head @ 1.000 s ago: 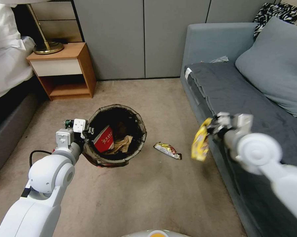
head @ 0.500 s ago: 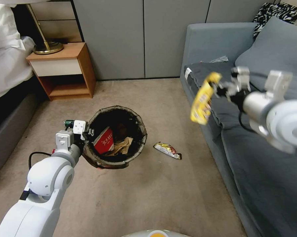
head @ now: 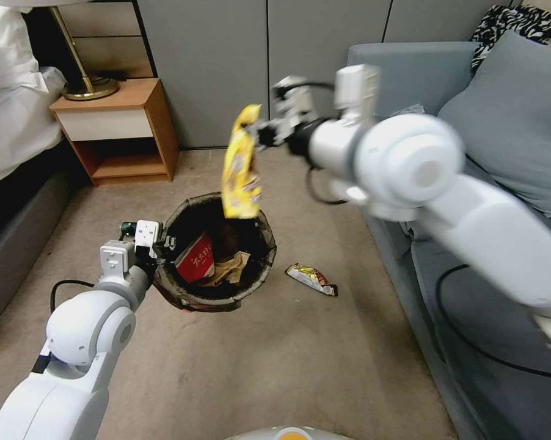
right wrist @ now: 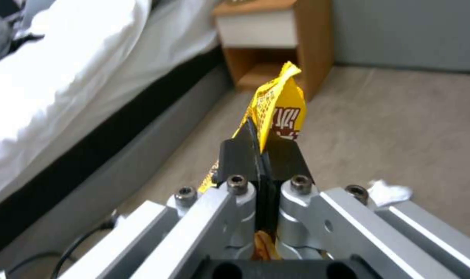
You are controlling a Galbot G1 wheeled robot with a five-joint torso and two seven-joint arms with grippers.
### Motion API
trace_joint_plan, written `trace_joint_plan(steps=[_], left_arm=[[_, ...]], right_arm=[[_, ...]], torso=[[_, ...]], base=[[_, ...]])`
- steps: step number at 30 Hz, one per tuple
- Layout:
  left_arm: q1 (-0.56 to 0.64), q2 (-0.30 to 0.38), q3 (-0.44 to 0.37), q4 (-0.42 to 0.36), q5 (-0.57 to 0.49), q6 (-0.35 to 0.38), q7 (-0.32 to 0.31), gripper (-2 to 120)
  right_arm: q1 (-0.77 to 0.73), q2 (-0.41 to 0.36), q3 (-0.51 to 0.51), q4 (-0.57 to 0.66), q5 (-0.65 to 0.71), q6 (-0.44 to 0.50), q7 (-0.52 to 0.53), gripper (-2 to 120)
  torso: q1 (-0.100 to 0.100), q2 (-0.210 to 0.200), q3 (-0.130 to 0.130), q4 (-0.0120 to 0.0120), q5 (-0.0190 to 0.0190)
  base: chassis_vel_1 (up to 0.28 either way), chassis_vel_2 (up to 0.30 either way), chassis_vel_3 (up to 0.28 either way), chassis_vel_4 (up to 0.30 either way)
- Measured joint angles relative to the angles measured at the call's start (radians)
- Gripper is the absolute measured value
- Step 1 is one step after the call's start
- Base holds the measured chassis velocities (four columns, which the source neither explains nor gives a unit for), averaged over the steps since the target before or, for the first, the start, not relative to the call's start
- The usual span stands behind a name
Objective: Pick up the trash bin, then pick up the garbage from the floor and place it into the trash bin.
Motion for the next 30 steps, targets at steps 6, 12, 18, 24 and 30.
trace_joint_plan(steps=[6, 12, 18, 24, 30], left_arm=[[-0.007, 0.007, -0.013, -0.038, -0.048, 0.0, -0.016, 1], [-0.003, 0.016, -0.028, -0.063, -0.087, 0.0, -0.019, 1], [-0.001, 0.009, -0.022, -0.075, -0.109, 0.0, -0.022, 1], [0.002, 0.009, -0.026, -0.089, -0.14, -0.001, -0.023, 1], [0.0, 0.009, -0.027, -0.096, -0.157, -0.001, -0.023, 1]], right_arm=[[-0.036, 0.058, -0.069, -0.042, -0.053, -0.007, 0.006, 0], [-0.105, 0.052, -0.092, -0.037, -0.099, -0.017, 0.005, 0], [-0.148, 0.051, -0.096, -0.054, -0.157, -0.024, -0.017, 0], [-0.167, 0.053, -0.101, -0.067, -0.188, -0.028, -0.028, 0], [-0.181, 0.066, -0.099, -0.082, -0.199, -0.033, -0.036, 0]], torso=[[0.0, 0.0, 0.0, 0.0, 0.0004], [0.0, 0.0, 0.0, -0.0002, 0.0004], [0.0, 0.0, 0.0, -0.0002, 0.0005], [0.0, 0.0, 0.0, -0.0002, 0.0005], [0.0, 0.0, 0.0, -0.0001, 0.0005]], base=[[0.0, 0.0, 0.0, 0.0], [0.0, 0.0, 0.0, 0.0], [0.0, 0.0, 0.0, 0.0], [0.0, 0.0, 0.0, 0.0], [0.0, 0.0, 0.0, 0.0]])
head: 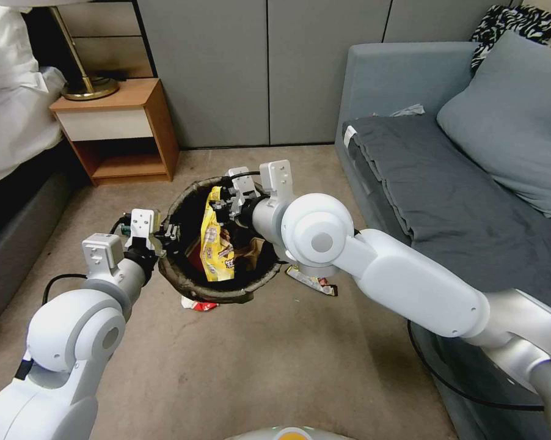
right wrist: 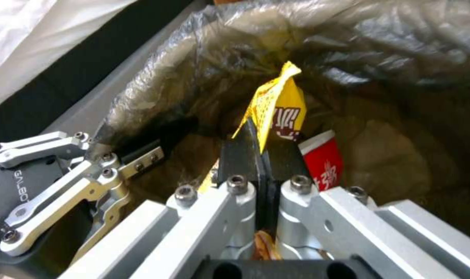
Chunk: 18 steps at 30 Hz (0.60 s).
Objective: Pick up the trash bin, then pick up the garbage from the floor and place it into the trash bin.
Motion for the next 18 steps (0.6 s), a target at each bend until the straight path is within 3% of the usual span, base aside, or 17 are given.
trace_joint_plan(steps=[2, 7, 9, 13, 16, 18], left_arm=[[0.0, -0.001, 0.0, 0.0, 0.0, 0.0, 0.0, 1], [-0.001, -0.001, 0.0, 0.0, -0.003, 0.0, 0.001, 1], [-0.001, -0.001, 0.001, 0.0, -0.004, 0.0, 0.001, 1], [-0.001, -0.003, 0.003, 0.003, -0.004, 0.0, 0.0, 1], [-0.001, -0.003, 0.003, 0.005, -0.003, 0.0, 0.0, 1], [-0.002, -0.004, 0.004, 0.007, -0.003, 0.0, 0.0, 1]], right_arm=[[-0.002, 0.005, 0.002, -0.003, 0.0, 0.0, 0.001, 0], [0.001, 0.02, 0.01, -0.015, -0.003, 0.011, 0.0, 20], [0.003, 0.022, 0.012, -0.016, -0.003, 0.012, -0.001, 22], [0.021, 0.026, 0.026, -0.02, -0.005, 0.017, -0.01, 41], [0.025, 0.026, 0.028, -0.018, -0.004, 0.018, -0.011, 46], [0.035, 0.016, 0.036, 0.003, 0.015, 0.02, -0.015, 63]], torso=[[0.0, 0.0, 0.0, 0.0, 0.0], [0.0, 0.0, 0.0, 0.0, 0.0], [0.0, 0.0, 0.0, 0.0, 0.0], [0.0, 0.0, 0.0, 0.0, 0.0], [0.0, 0.0, 0.0, 0.0, 0.0], [0.0, 0.0, 0.0, 0.0, 0.0]], base=[[0.0, 0.0, 0.0, 0.0], [0.0, 0.0, 0.0, 0.0], [0.0, 0.0, 0.0, 0.0], [0.0, 0.0, 0.0, 0.0], [0.0, 0.0, 0.0, 0.0], [0.0, 0.0, 0.0, 0.0]])
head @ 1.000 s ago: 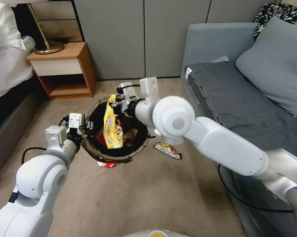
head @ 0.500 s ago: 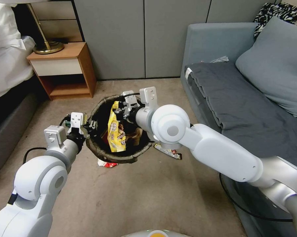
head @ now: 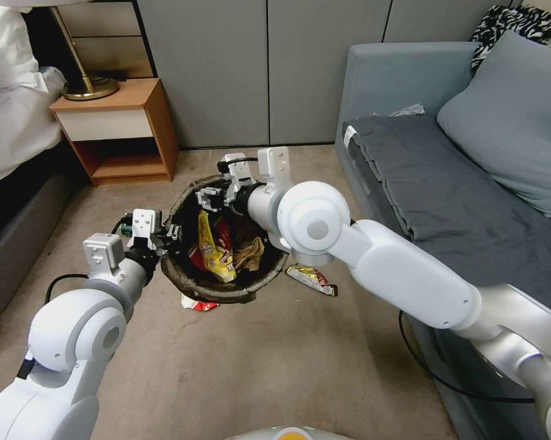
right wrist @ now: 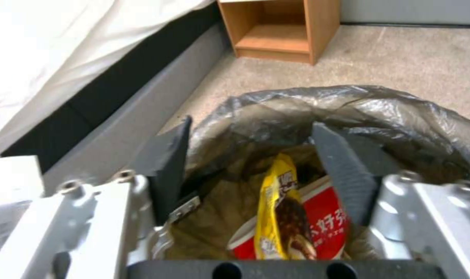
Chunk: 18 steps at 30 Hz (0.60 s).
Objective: Pick up the trash bin, then pick up the garbage from the floor and place it into the trash bin.
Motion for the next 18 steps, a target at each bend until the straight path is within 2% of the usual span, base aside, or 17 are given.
trace_joint_plan(steps=[1, 2, 4, 5, 7, 12, 18], left_arm=[[-0.002, 0.001, 0.0, 0.0, 0.0, 0.0, 0.0, 1], [-0.002, 0.001, 0.0, 0.0, 0.0, 0.0, 0.0, 1], [-0.002, 0.001, -0.001, 0.002, 0.0, 0.0, 0.0, 1], [-0.002, 0.001, -0.001, 0.002, 0.0, 0.0, 0.0, 1], [-0.001, 0.001, -0.001, 0.002, 0.0, 0.0, -0.001, 1], [0.001, 0.002, -0.004, -0.003, -0.004, 0.0, -0.003, 1], [0.003, 0.006, -0.005, -0.007, -0.005, 0.0, -0.003, 1]], right_arm=[[0.005, -0.006, 0.003, 0.017, 0.014, 0.0, 0.008, 73], [0.005, -0.006, 0.003, 0.017, 0.014, 0.0, 0.008, 73], [0.014, -0.026, 0.009, 0.043, 0.022, -0.004, 0.012, 84], [0.014, -0.026, 0.009, 0.043, 0.022, -0.004, 0.012, 84], [0.021, -0.043, 0.023, 0.061, 0.03, -0.006, 0.012, 95], [0.027, -0.062, 0.056, 0.09, 0.045, -0.006, 0.012, 100], [0.063, -0.131, 0.159, 0.134, 0.068, -0.006, 0.005, 100]], torso=[[0.0, 0.0, 0.0, 0.0, 0.0], [0.0, 0.0, 0.0, 0.0, 0.0], [0.0, 0.0, 0.0, 0.0, 0.0001], [0.0, 0.0, 0.0, 0.0, 0.0001], [0.0, 0.0, 0.0, 0.0, 0.0001], [0.0, 0.0, 0.0, 0.0001, 0.0], [0.0, 0.0, 0.0, 0.0, 0.0001]], base=[[0.0, 0.0, 0.0, 0.0], [0.0, 0.0, 0.0, 0.0], [0.0, 0.0, 0.0, 0.0], [0.0, 0.0, 0.0, 0.0], [0.0, 0.0, 0.0, 0.0], [0.0, 0.0, 0.0, 0.0], [0.0, 0.0, 0.0, 0.0]])
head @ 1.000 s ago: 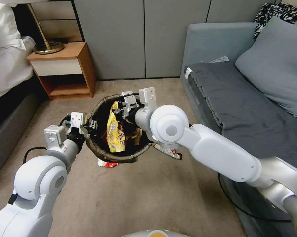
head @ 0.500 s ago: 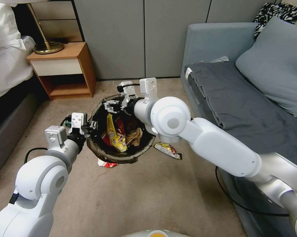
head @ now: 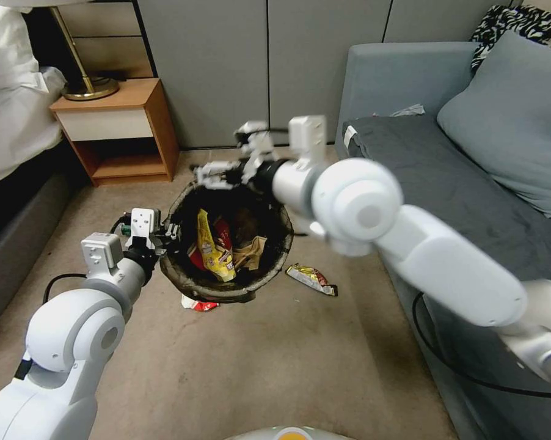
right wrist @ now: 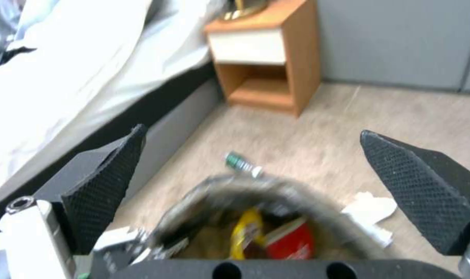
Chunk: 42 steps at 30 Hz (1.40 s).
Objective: Pick up the trash bin, then pick up the garbage from the floor and place it into the trash bin.
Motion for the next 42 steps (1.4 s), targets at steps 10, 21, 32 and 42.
trace_joint_plan(steps=[10, 21, 32, 42], left_arm=[[0.014, -0.005, -0.004, -0.011, 0.002, 0.0, 0.0, 1], [0.016, -0.014, -0.013, -0.01, 0.01, 0.0, 0.001, 1], [0.035, -0.009, -0.033, -0.012, 0.009, 0.0, 0.003, 1], [0.041, -0.012, -0.031, -0.014, 0.008, 0.0, 0.001, 1]], right_arm=[[-0.088, -0.206, 0.25, 0.085, -0.321, 0.02, -0.121, 100], [-0.895, -0.206, 0.816, 0.19, -0.878, 0.135, -0.319, 100], [-1.361, 0.141, 0.929, 0.138, -1.497, 0.535, -0.527, 100], [-1.351, 0.162, 0.878, 0.1, -1.535, 0.552, -0.527, 100]], torso=[[0.0, 0.0, 0.0, 0.0, 0.0003], [0.0, 0.0, 0.0, -0.0004, 0.0003], [0.0, 0.0, 0.0, 0.0001, -0.0005], [0.0, 0.0, 0.0, 0.0, -0.0001]], base=[[0.0, 0.0, 0.0, 0.0], [0.0, 0.0, 0.0, 0.0], [0.0, 0.0, 0.0, 0.0], [0.0, 0.0, 0.0, 0.0]])
